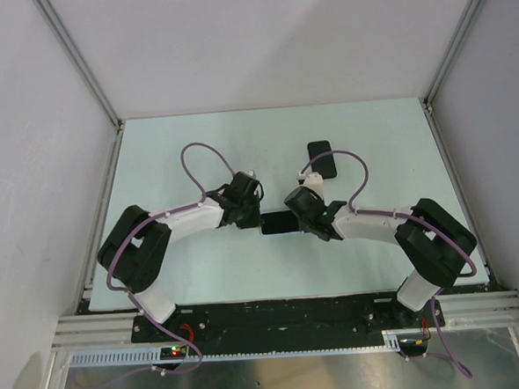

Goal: Put the phone into the phone case

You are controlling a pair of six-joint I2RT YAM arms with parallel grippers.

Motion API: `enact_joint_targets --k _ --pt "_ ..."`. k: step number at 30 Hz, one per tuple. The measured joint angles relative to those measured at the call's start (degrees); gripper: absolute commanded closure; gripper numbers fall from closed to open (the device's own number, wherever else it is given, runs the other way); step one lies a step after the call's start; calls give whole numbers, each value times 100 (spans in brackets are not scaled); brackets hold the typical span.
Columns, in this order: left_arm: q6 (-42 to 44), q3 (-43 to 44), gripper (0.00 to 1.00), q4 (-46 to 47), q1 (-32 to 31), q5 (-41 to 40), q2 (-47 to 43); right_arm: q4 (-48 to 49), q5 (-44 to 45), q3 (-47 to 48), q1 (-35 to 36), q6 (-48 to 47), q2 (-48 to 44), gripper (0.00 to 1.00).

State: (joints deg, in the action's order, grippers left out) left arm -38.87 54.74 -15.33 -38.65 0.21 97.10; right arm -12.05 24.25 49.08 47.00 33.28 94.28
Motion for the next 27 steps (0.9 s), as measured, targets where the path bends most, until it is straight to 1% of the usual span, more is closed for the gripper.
enact_joint_targets --k 3,7,11,13,16,20,24,27 --pt "39 -9 100 -7 -11 -7 -63 136 59 -4 245 192 85 74" --pt "44 -22 99 90 -59 46 -221 343 -153 -20 509 319 -22 58" --pt "46 -22 99 203 -127 109 -573 101 -691 -28 308 330 -258 48" --pt "46 -22 99 282 -131 140 -730 -361 -931 -9 105 275 -472 46" --pt "39 -24 100 321 -133 166 -866 -894 -1143 85 -284 105 -833 46" --pt "-28 -286 100 433 -181 166 -1067 -1073 -1456 640 -804 -262 -942 51" --pt "-254 -872 100 431 -479 136 -1335 -901 -1834 1521 -1193 -761 -337 63" --pt "-466 -1161 100 448 -761 133 -1416 -772 -2127 2044 -1305 -1025 378 68"
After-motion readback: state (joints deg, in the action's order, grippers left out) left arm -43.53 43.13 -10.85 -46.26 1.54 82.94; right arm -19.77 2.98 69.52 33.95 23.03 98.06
